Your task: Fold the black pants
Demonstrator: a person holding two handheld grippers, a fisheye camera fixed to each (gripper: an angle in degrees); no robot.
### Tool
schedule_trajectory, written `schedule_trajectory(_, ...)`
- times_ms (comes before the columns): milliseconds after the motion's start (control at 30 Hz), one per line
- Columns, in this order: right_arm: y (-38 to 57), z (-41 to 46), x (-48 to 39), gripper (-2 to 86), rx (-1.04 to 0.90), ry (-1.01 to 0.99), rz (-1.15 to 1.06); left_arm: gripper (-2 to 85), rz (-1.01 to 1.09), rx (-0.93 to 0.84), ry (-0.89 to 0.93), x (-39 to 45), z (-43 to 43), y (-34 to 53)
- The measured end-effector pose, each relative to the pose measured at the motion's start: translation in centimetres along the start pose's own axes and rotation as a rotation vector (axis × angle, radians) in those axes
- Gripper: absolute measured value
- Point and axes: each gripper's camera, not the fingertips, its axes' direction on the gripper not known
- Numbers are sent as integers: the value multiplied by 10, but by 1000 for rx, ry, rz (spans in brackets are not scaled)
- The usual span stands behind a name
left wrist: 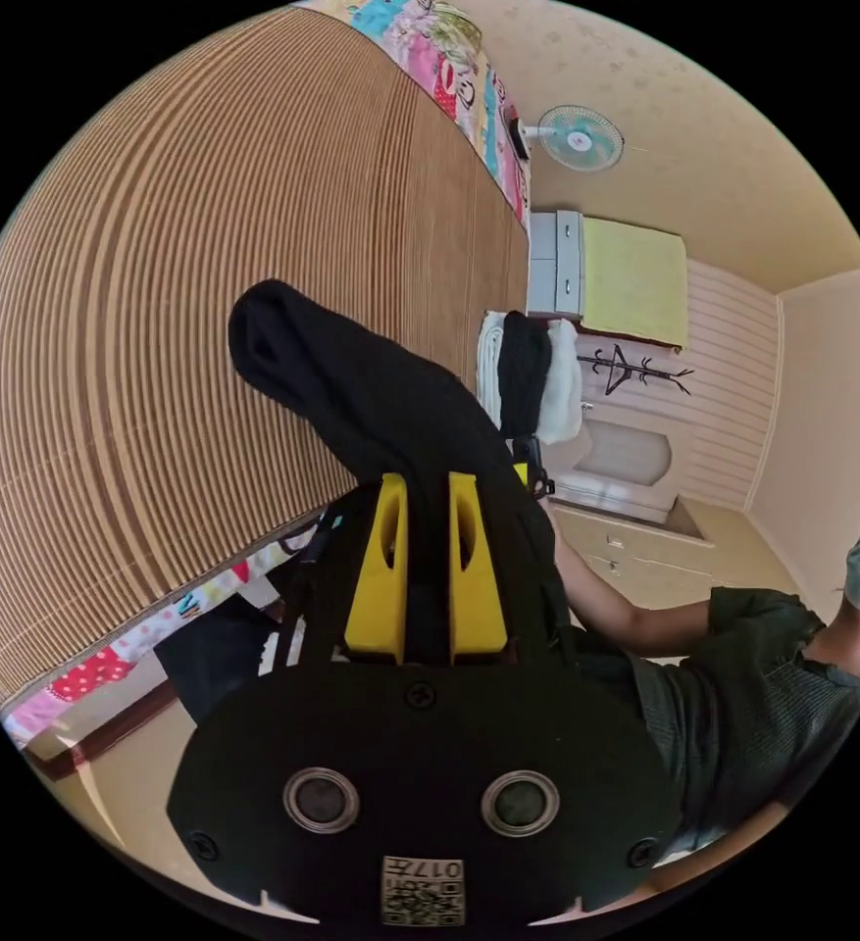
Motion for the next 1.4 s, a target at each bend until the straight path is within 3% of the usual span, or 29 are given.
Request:
schedule_trajectory(200,46,-115,-132,47,110,86,-351,65,241,4,5,116,69,-24)
schedule_trajectory(533,186,-167,-319,47,243,175,-1043,60,673,280,358,286,48,10)
schedule_trajectory(900,234,-133,-366,42,239,173,-1295,42,973,315,560,349,20,84)
schedule_trajectory(1067,176,-114,-325,31,182,172,-1203,42,878,344,297,308,27,78)
schedule_trajectory(1167,115,-101,-236,25,68,212,-1014,42,770,296,115,237,51,66)
schedule_trajectory(1233,64,-87,-120,24,22,398,-633,43,682,211,-70,177,78,55)
schedule_trajectory(1267,55,-83,-88,24,33,478,-513,48,545,121,-168,124,103,41)
schedule_trajectory(1333,37,-75,22,28,83,711,-71,57,294,-43,-279,37,144,26)
schedule_trajectory(1400,39,-68,52,33,114,850,74,64,123,-141,-299,-35,174,29)
